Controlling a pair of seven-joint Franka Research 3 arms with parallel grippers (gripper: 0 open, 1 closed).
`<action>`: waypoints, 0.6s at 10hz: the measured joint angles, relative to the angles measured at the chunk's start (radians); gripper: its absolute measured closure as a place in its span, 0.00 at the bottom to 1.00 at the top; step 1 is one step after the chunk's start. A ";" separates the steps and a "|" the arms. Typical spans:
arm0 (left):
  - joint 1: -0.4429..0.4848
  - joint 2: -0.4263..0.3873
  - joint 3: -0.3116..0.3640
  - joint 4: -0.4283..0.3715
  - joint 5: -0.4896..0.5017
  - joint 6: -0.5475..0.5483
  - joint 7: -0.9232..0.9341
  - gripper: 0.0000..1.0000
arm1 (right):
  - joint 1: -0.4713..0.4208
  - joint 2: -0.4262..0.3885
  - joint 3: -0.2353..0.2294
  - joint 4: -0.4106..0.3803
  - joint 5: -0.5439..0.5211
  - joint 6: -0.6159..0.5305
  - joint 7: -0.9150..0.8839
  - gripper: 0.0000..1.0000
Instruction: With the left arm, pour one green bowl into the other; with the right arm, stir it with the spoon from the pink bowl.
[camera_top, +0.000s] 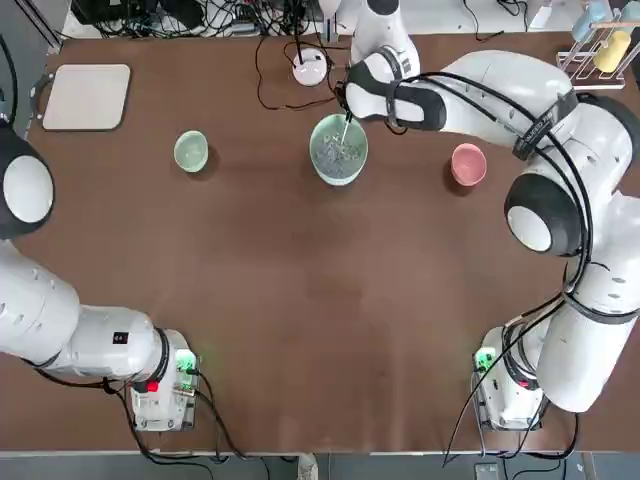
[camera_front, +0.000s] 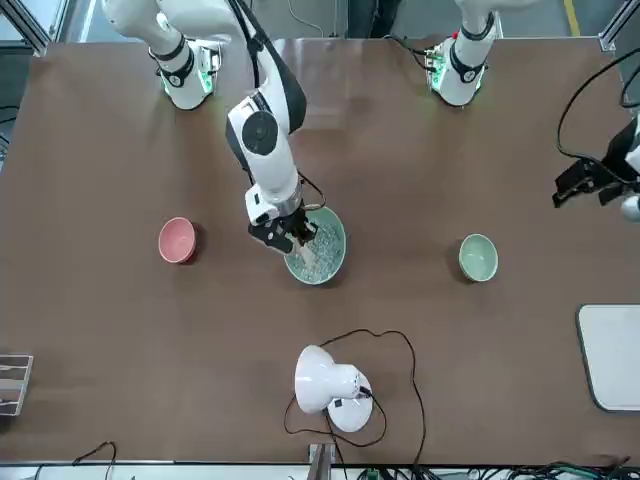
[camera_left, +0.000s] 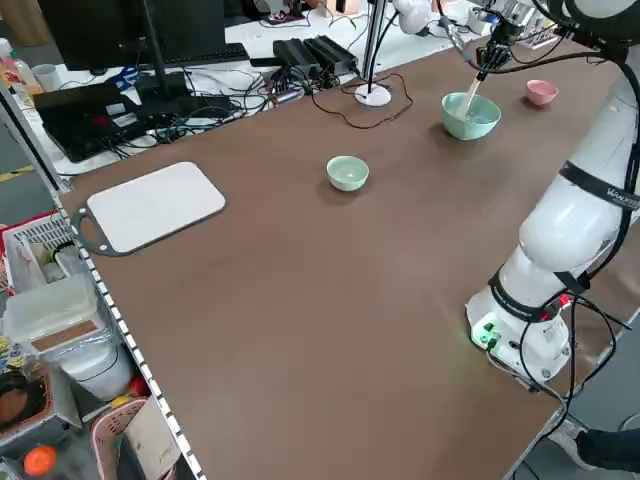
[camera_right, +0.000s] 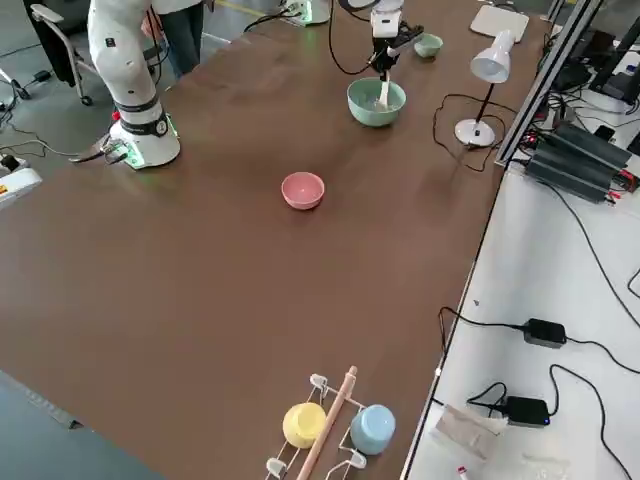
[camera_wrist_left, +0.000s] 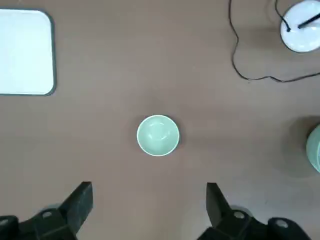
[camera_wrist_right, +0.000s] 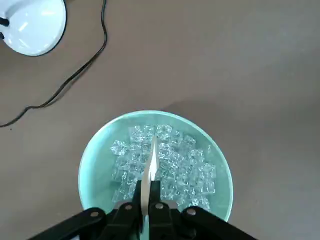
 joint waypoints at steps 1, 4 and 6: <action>0.000 0.000 -0.003 0.002 0.000 0.000 0.002 0.00 | -0.001 0.000 0.000 0.005 0.000 -0.034 -0.014 0.95; 0.003 0.000 -0.002 0.006 0.000 0.000 0.009 0.00 | 0.004 0.000 0.003 0.019 -0.001 -0.106 -0.033 0.95; 0.007 0.000 -0.001 0.014 0.006 0.000 0.012 0.00 | 0.022 0.000 0.008 0.022 0.000 -0.118 -0.025 0.95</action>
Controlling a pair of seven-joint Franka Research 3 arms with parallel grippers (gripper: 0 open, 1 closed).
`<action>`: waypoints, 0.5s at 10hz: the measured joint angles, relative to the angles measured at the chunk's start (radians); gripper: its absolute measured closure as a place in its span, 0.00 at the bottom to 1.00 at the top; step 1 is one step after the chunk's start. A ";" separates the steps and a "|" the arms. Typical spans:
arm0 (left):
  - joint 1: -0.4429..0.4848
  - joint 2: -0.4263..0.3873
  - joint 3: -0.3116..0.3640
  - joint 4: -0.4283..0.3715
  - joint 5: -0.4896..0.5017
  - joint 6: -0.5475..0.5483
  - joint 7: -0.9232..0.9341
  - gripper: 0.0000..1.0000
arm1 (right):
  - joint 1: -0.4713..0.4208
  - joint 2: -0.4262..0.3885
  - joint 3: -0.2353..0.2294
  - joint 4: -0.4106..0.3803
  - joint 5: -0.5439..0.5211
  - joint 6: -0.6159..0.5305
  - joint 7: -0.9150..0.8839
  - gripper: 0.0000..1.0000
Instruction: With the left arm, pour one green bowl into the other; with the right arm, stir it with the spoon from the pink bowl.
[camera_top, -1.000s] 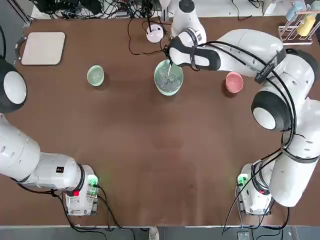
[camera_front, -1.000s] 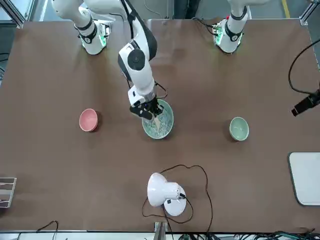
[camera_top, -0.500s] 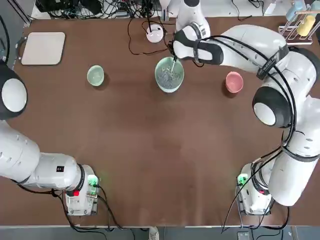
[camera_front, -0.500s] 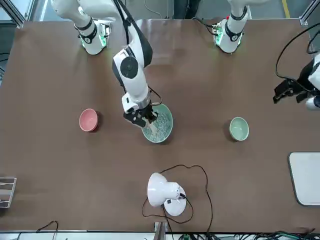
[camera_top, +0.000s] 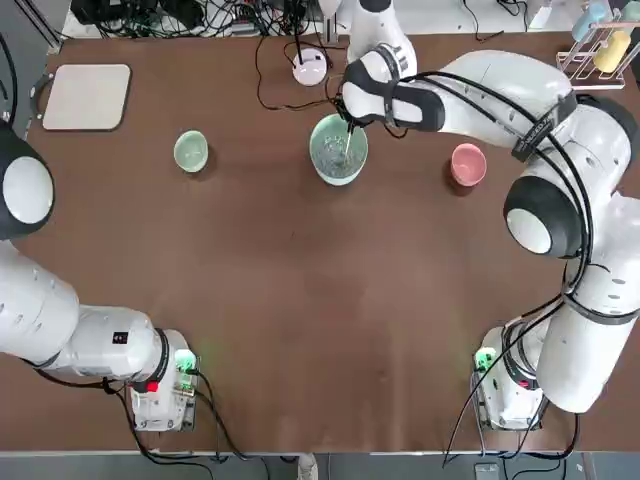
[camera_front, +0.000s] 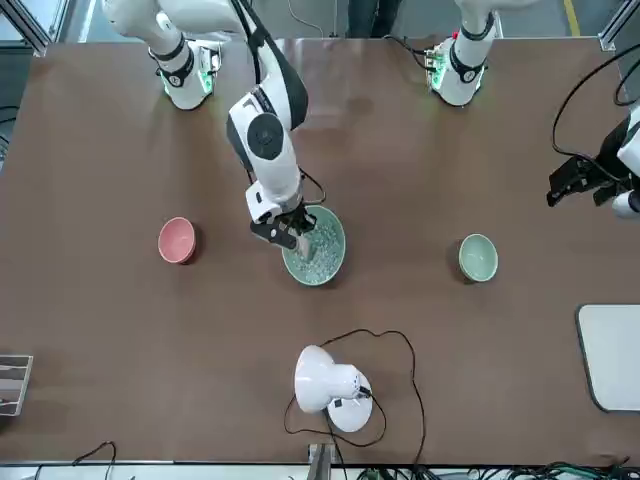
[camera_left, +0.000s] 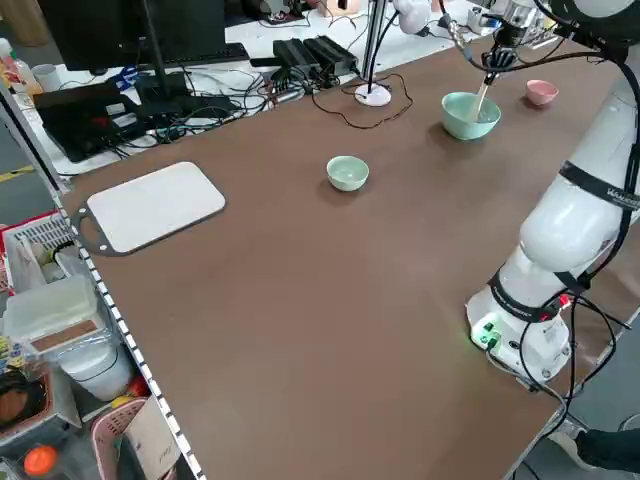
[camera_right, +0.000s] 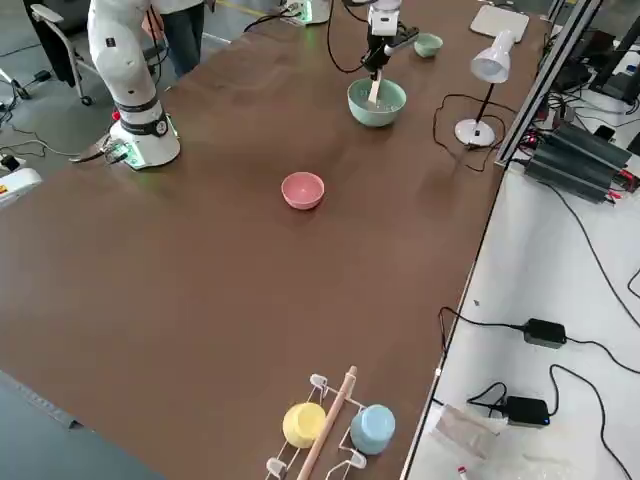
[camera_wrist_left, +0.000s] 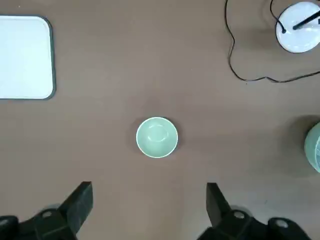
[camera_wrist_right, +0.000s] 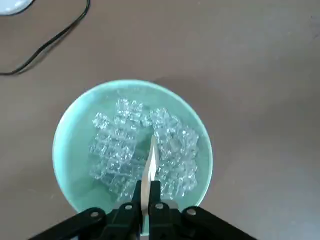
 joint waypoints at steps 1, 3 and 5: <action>0.005 0.000 0.002 0.002 0.014 0.000 0.003 0.00 | 0.014 0.000 0.001 0.001 0.000 -0.001 0.030 0.95; 0.008 0.000 0.003 0.003 0.024 0.000 0.003 0.00 | 0.040 0.001 0.002 0.010 0.000 0.031 0.125 0.95; 0.005 0.001 0.001 0.003 0.032 0.001 0.003 0.00 | 0.044 0.001 0.003 0.016 0.001 0.065 0.191 0.95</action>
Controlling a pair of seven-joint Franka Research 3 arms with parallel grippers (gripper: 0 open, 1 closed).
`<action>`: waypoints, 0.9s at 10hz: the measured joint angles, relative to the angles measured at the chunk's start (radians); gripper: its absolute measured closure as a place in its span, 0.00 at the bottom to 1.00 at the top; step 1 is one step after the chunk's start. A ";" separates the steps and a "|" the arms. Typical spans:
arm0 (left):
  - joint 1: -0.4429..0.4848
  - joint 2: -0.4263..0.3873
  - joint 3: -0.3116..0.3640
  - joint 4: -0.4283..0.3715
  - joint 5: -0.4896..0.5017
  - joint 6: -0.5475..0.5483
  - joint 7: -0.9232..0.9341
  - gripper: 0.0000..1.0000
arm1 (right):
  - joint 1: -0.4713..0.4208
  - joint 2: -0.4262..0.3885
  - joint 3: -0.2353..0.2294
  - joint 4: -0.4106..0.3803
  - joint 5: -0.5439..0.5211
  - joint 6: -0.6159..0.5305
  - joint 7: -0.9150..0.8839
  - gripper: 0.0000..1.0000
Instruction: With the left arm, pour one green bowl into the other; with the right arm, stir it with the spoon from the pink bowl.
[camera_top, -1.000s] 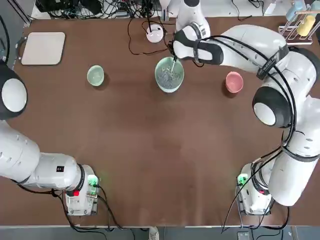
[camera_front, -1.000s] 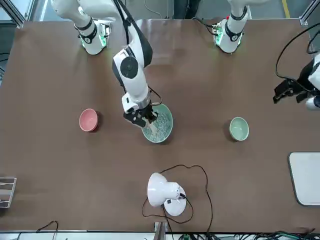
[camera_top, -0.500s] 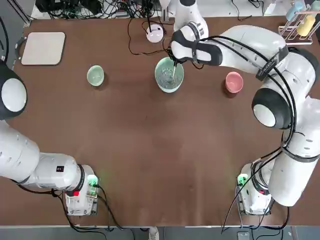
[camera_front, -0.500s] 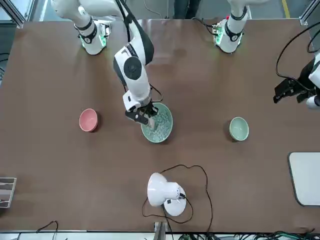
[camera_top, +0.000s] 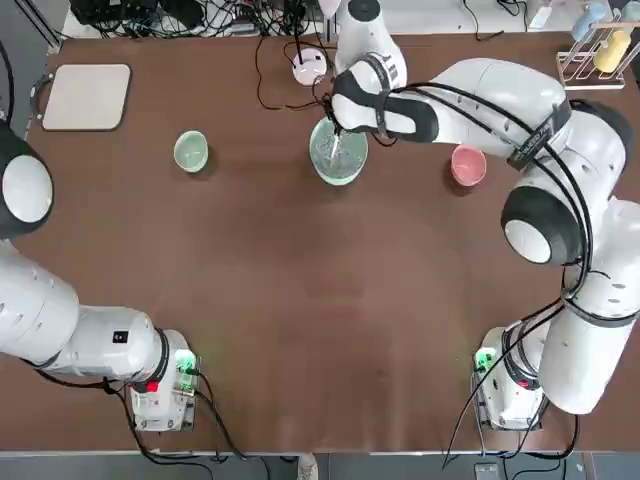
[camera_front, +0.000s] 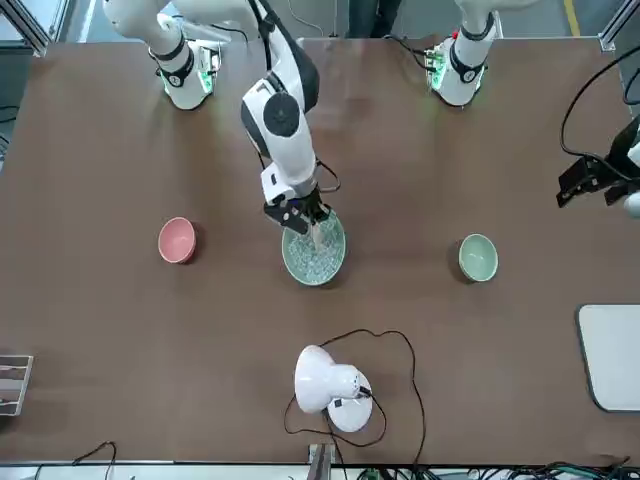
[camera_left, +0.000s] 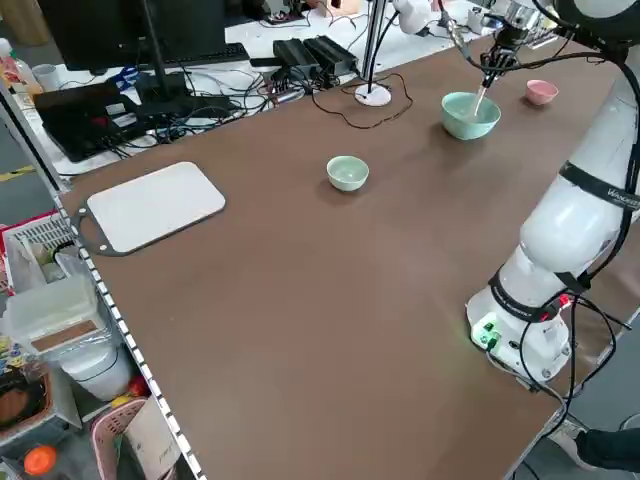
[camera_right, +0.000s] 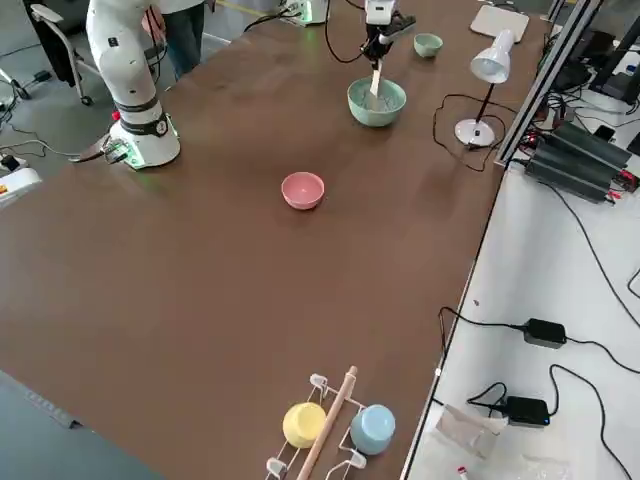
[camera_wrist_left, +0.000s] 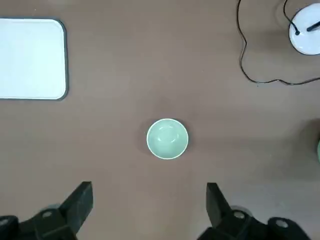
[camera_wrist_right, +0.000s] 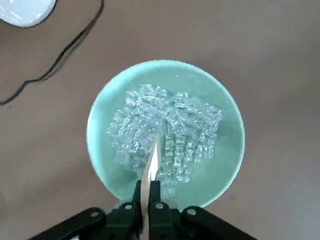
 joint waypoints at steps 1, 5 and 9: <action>-0.002 0.000 -0.002 0.000 0.004 0.001 0.000 0.00 | 0.000 0.000 -0.001 0.001 0.000 0.003 0.014 0.95; -0.002 0.000 -0.003 0.002 0.004 0.003 0.000 0.00 | -0.036 0.004 -0.010 0.000 0.000 0.002 0.026 0.95; -0.004 0.000 -0.006 0.008 0.004 0.006 0.000 0.00 | -0.077 -0.002 -0.012 0.009 0.000 -0.031 0.014 0.95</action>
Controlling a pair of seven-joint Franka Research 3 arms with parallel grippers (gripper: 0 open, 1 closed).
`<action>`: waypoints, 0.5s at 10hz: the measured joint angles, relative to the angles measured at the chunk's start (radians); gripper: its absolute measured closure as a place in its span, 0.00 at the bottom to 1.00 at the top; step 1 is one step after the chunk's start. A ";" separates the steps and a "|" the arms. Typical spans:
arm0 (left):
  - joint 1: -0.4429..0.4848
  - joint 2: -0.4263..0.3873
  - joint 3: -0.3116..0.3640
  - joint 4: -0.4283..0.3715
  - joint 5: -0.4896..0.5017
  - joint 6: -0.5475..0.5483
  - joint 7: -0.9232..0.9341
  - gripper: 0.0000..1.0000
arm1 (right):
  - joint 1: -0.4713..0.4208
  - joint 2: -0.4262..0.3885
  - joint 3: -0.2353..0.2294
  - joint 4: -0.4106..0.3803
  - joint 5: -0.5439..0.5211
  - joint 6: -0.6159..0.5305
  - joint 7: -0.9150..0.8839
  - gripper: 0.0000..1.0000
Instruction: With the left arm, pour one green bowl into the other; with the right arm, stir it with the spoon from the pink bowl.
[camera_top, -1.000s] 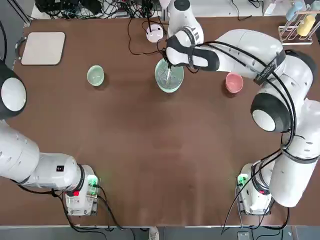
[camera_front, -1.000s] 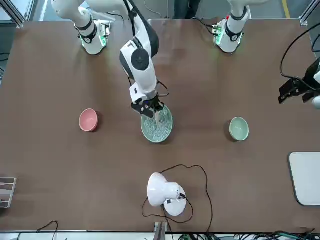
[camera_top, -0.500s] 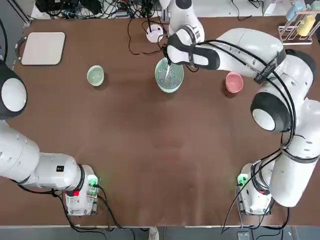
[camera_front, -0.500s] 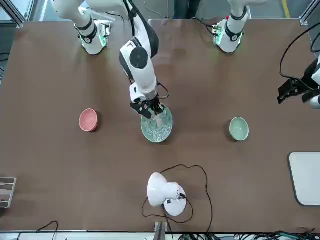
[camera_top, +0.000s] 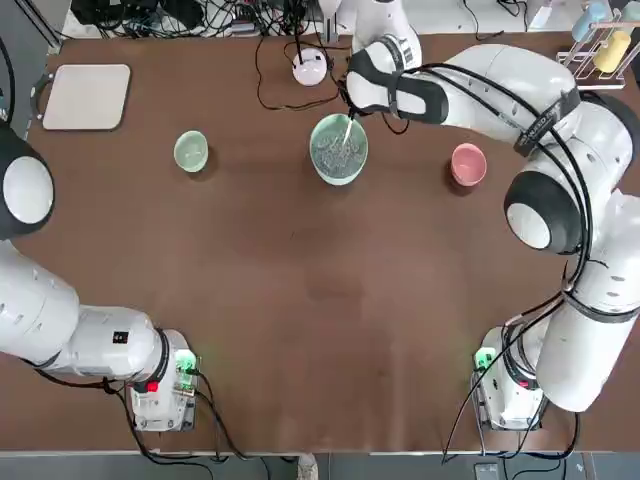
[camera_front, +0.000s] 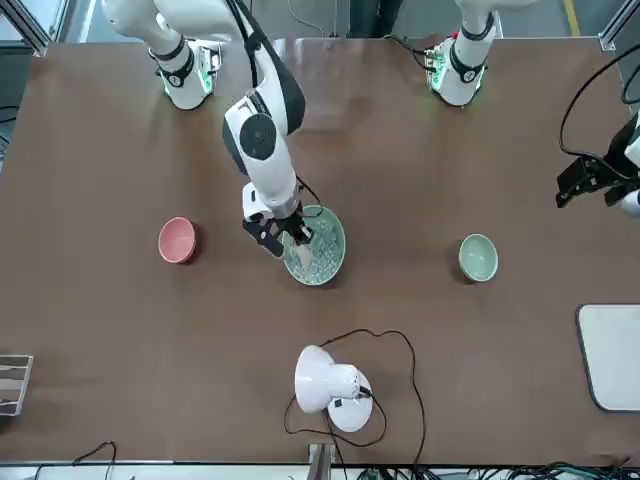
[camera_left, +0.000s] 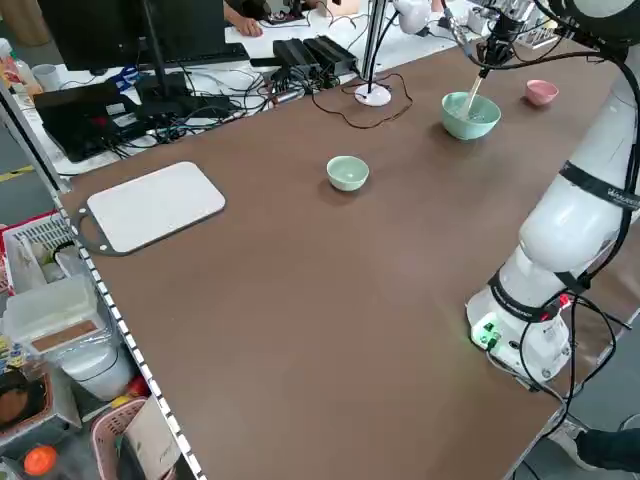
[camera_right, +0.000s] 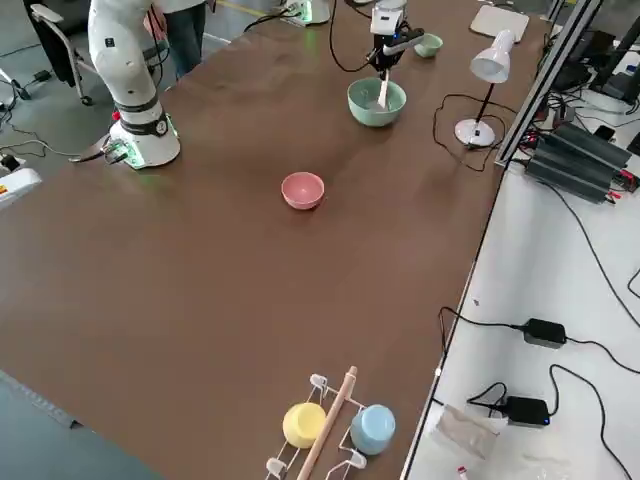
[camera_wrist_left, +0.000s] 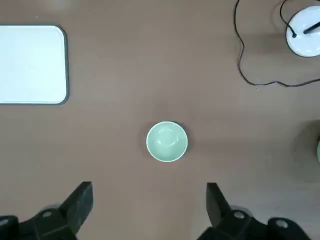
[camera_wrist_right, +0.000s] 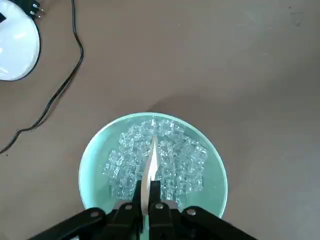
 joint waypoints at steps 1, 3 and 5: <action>0.000 0.000 0.000 0.000 0.000 0.000 0.000 0.00 | 0.000 -0.013 0.000 0.010 0.000 -0.030 -0.002 0.95; 0.002 0.000 0.001 0.001 0.000 0.000 0.000 0.00 | 0.000 -0.060 0.002 0.020 0.002 -0.079 -0.003 0.95; 0.005 0.000 0.001 0.001 0.000 0.000 0.000 0.00 | 0.000 -0.096 0.003 0.020 0.002 -0.098 -0.004 0.95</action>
